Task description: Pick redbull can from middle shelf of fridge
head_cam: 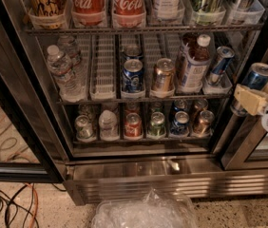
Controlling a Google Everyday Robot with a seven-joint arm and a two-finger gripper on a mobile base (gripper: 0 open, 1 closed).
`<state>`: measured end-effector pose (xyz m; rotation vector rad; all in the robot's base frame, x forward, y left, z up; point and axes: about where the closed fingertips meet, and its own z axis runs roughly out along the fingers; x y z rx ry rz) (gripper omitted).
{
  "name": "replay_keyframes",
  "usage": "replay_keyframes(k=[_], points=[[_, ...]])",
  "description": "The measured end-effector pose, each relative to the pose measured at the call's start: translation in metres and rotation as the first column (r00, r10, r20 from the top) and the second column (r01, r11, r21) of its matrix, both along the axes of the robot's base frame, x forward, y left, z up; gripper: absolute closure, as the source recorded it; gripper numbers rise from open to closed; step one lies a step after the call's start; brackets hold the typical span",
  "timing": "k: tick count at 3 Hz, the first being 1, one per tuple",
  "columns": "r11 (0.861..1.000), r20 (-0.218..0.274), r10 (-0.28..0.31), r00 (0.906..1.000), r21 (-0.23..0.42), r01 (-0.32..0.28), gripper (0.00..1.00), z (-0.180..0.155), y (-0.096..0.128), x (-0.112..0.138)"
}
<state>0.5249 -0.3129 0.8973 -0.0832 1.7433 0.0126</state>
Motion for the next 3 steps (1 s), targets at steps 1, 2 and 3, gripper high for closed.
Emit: replay_keyframes(k=[1,2,3], points=[[0.993,0.016,0.104,0.9945,0.061,-0.105,1.0,0.011,0.006,-0.017],[0.979,0.005,0.191,0.9815,0.073,-0.191,1.0,0.009,0.029,-0.023],[0.97,0.001,0.231,0.9729,0.077,-0.231,1.0,0.01,0.04,-0.025]])
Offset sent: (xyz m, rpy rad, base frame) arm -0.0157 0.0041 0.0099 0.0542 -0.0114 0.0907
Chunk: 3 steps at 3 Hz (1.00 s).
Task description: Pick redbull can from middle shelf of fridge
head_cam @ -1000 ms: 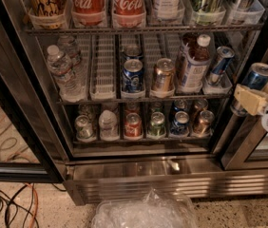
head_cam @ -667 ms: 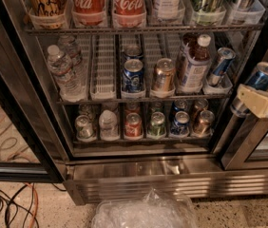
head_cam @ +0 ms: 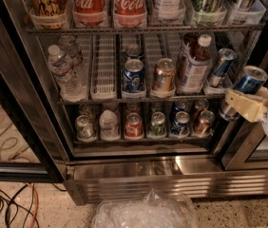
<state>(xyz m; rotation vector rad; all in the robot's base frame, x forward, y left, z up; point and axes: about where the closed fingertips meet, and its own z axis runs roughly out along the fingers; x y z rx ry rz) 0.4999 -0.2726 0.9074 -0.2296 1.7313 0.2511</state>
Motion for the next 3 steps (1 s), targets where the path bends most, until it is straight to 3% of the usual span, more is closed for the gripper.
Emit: replay_keyframes(k=[1,2,3], points=[[0.991,-0.001,0.132,0.9912,0.035,-0.132,1.0,0.009,0.036,-0.007],[0.947,0.014,0.307,0.9516,0.093,-0.307,1.0,0.029,0.083,-0.03],[0.879,0.045,0.442,0.8958,0.177,-0.443,1.0,0.054,0.109,-0.064]])
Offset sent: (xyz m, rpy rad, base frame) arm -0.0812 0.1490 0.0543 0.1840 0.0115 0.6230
